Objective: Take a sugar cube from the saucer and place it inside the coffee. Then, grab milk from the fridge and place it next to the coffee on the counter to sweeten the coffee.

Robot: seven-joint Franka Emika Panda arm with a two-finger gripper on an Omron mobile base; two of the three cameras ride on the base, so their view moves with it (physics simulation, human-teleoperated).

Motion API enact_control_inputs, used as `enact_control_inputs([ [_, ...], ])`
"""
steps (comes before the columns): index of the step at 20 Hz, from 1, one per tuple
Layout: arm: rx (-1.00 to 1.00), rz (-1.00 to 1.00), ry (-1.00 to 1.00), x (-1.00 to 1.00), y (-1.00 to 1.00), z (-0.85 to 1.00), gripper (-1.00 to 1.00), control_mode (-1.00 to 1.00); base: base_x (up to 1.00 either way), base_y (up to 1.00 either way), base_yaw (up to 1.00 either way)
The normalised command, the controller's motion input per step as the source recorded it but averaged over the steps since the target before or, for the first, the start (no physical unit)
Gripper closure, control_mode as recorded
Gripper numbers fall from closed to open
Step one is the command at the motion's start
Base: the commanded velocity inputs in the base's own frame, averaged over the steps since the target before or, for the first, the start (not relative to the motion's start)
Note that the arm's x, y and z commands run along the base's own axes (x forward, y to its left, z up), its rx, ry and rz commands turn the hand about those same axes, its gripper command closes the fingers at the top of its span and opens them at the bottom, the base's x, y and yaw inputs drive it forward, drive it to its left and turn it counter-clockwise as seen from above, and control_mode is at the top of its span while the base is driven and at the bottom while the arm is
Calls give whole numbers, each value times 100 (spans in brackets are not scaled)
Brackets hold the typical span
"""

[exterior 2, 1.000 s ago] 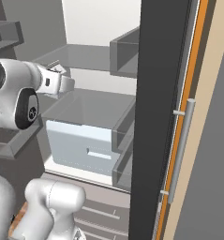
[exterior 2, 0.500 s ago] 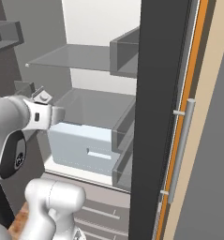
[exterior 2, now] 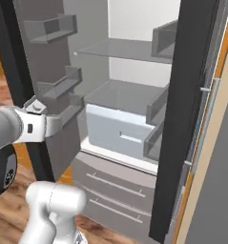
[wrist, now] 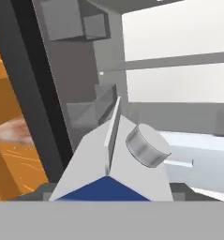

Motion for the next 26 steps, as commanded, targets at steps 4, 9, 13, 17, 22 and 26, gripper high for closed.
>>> enact_control_inputs([
  [4, 0, 0, 0, 0, 0, 0, 100, 100, -89, 1, 83],
  [9, 0, 0, 0, 0, 0, 0, 100, 100, -43, 1, 99],
  [13, 0, 0, 0, 0, 0, 0, 100, 100, -11, 0, 100],
  [17, 0, 0, 0, 0, 0, 0, 100, 100, -9, 0, 100],
  [22, 0, 0, 0, 0, 0, 0, 100, 100, -10, 0, 100],
  [26, 0, 0, 0, 0, 0, 0, 100, 100, -11, 4, 100],
])
